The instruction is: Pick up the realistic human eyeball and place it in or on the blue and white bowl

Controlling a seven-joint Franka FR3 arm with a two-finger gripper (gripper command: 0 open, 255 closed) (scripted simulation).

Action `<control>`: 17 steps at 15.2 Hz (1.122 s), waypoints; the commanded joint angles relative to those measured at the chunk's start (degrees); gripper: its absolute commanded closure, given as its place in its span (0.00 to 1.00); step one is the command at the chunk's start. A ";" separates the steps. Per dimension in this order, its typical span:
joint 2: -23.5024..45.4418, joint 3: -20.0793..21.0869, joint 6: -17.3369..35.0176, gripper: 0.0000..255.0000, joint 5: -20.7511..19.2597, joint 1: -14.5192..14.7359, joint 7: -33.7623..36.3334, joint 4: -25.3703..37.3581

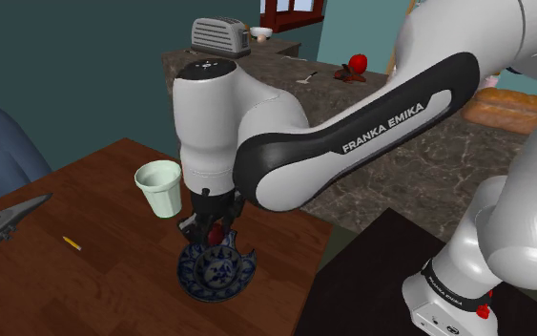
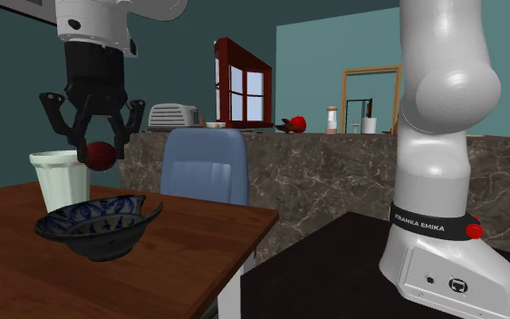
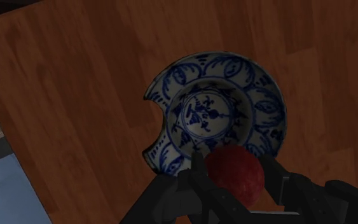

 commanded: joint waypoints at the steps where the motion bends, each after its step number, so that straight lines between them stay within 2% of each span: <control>1: 0.96 -0.07 1.46 1.00 -0.75 0.14 0.63 -0.67; 11: 5.48 -0.88 8.23 1.00 -4.57 0.89 3.45 -3.79; 17: 5.73 -0.95 8.55 1.00 -4.79 0.95 3.61 -3.91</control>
